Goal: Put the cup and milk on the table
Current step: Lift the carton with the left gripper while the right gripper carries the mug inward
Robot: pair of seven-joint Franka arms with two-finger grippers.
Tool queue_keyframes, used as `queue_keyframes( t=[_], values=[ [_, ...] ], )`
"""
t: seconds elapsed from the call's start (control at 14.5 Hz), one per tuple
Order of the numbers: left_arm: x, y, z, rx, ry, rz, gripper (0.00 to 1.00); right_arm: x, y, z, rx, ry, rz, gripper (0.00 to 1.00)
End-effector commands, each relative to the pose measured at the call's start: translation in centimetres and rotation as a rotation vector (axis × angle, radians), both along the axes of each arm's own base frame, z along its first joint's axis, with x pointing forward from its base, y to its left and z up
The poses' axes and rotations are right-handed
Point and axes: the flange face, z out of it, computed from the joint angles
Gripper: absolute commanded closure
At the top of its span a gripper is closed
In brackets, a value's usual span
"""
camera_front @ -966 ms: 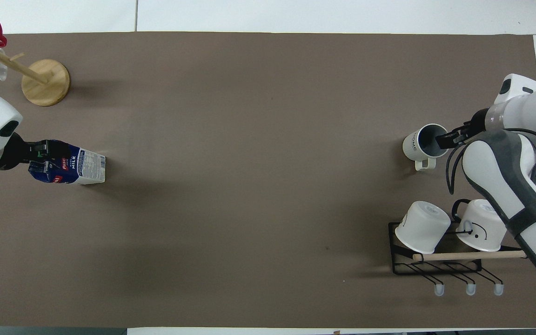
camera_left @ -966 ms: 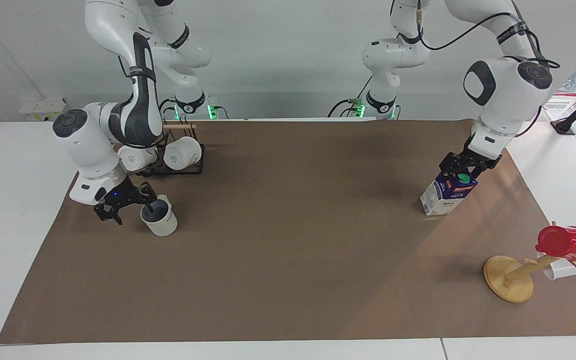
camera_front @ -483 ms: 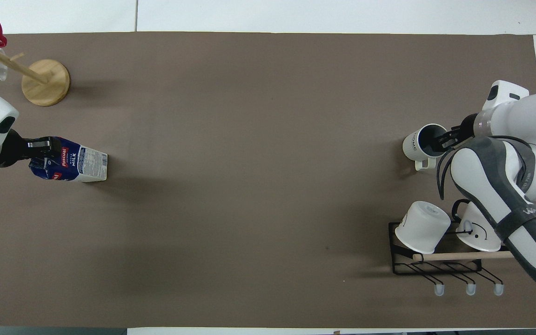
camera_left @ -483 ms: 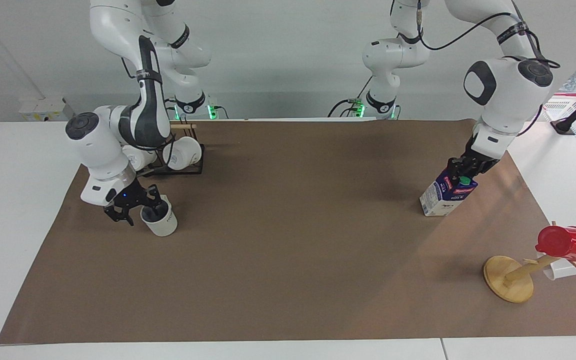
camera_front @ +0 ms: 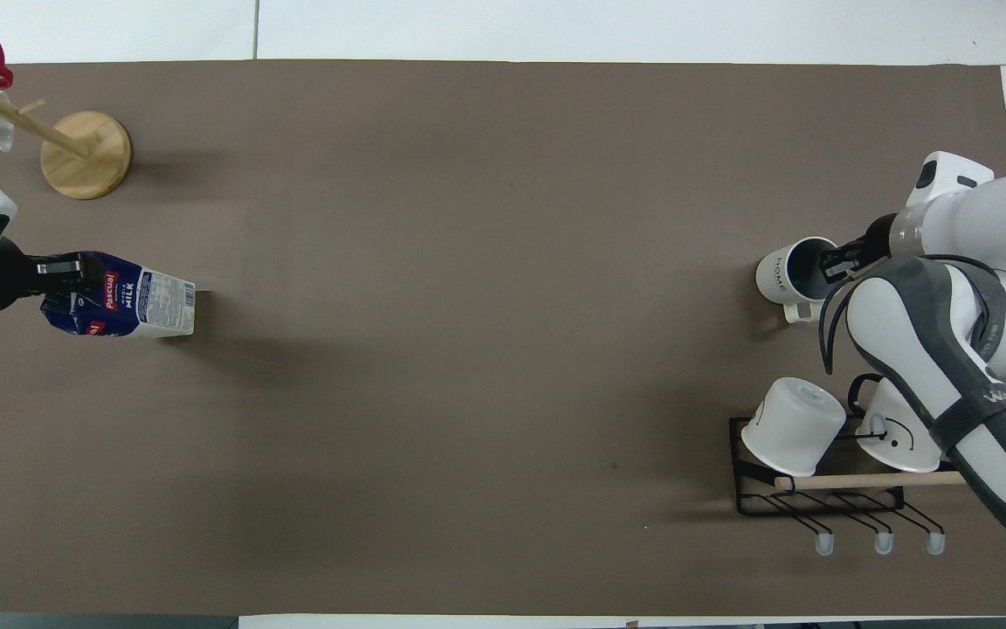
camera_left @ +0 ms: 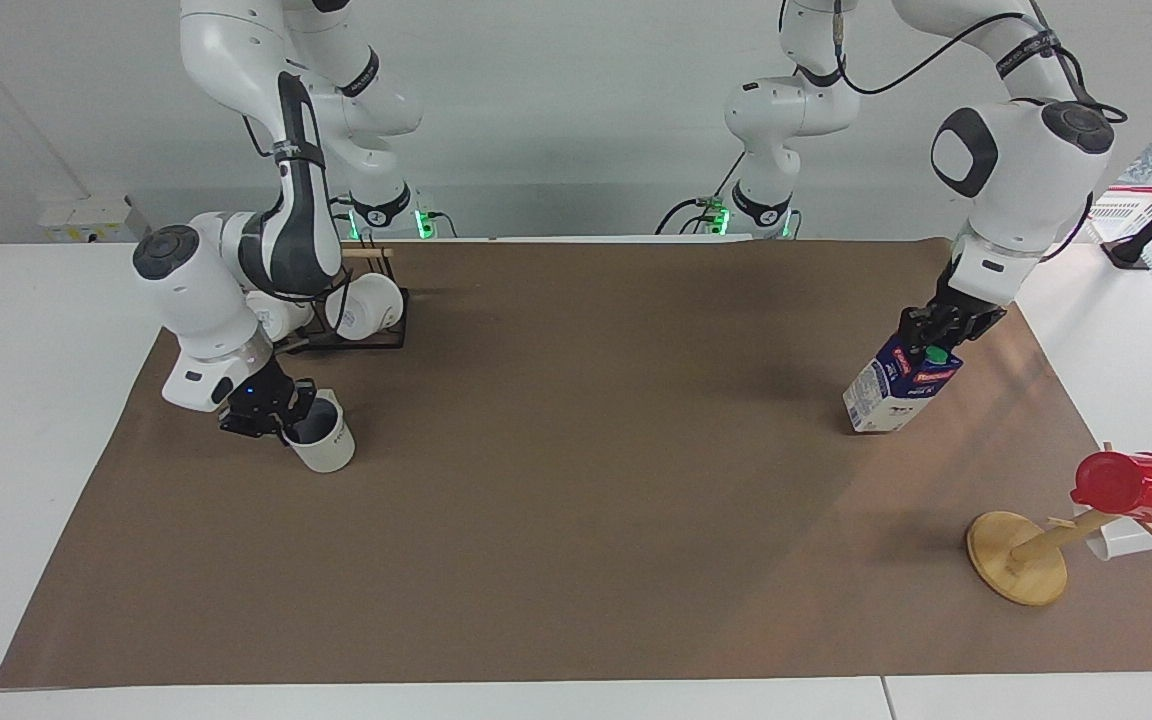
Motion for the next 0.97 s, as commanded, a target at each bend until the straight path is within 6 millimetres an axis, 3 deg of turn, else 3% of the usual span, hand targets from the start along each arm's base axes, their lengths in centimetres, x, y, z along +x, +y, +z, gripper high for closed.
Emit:
queue_keyframes(
  t=[0.0, 0.14, 0.28, 0.41, 0.55, 0.76, 0.9],
  values=[
    [-1.5, -0.4, 2.3, 0.024, 0.016, -0.007, 1.0, 1.7, 0.6, 4.9, 0.033, 0.039, -0.012, 1.0],
    [-1.5, -0.4, 3.6, 0.025, 0.016, -0.01, 1.0, 2.5, 3.0, 8.0, 0.038, 0.054, 0.011, 1.0],
    [-1.2, -0.3, 5.7, 0.025, 0.021, -0.011, 1.0, 3.0, 6.6, 9.1, 0.039, 0.028, 0.021, 1.0],
    [-0.5, -0.5, 7.2, 0.026, 0.028, -0.02, 1.0, 3.3, 12.6, 8.7, 0.039, -0.001, -0.044, 1.0],
    [0.3, -0.5, 8.7, 0.025, 0.048, -0.023, 1.0, 2.1, 18.5, 8.0, 0.05, -0.017, -0.051, 1.0],
    [1.3, -0.6, 10.4, 0.038, 0.091, -0.029, 1.0, 0.6, 24.1, 7.2, 0.048, -0.033, -0.046, 1.0],
    [1.1, -1.0, 10.2, 0.036, 0.105, -0.051, 1.0, -0.7, 26.7, 5.1, 0.056, -0.036, -0.05, 1.0]
  ],
)
